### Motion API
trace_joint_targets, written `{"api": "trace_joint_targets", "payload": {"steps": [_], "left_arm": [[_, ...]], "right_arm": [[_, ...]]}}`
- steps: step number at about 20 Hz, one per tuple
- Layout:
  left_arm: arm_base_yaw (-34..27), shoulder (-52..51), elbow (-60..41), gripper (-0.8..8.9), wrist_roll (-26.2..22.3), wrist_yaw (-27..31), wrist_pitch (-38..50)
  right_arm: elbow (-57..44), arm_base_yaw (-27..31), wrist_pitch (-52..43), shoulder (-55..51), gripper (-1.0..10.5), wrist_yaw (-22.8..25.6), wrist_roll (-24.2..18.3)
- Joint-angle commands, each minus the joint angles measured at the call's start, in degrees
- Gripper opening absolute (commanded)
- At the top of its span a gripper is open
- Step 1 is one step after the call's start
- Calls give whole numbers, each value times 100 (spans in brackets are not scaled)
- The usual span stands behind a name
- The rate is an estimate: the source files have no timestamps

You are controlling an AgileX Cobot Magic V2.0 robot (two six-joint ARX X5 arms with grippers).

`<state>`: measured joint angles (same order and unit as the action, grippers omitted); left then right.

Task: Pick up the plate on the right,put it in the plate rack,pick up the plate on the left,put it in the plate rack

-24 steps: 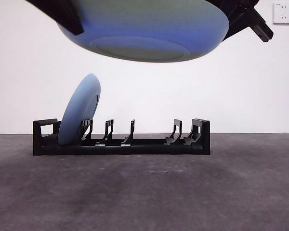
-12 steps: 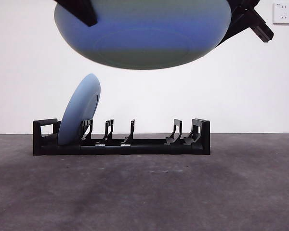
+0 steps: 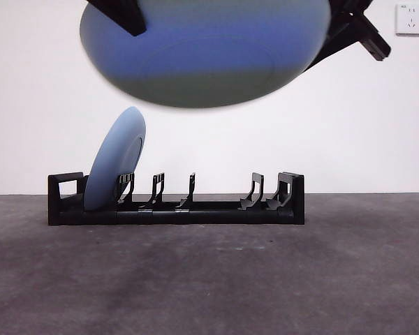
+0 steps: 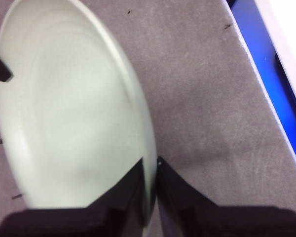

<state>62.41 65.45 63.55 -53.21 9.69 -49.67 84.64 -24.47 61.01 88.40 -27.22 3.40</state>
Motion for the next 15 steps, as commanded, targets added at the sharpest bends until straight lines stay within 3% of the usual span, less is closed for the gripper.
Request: {"api": "trace_joint_targets", "payload": {"steps": [1,5,9,12,15], "left_arm": [[-22,22,2,-8,247,-205,-37],[-24,24,2,-8,420,-437,28],[-155,24,2,-8,776,-627,527],[-658,31,2,-8,1626,-1274,1473],[-1316,107,2,-8,2618,-1910,2645]], "right_arm": [[140,39,-177,-140,291,-28,13],[435,101,-275,-302,323,55,7],[1023,179,-243,-643,320,723,7],[1333,177,-229,-1185,315,1432,4],[1346,177,-127,-1718,314,1510,2]]}}
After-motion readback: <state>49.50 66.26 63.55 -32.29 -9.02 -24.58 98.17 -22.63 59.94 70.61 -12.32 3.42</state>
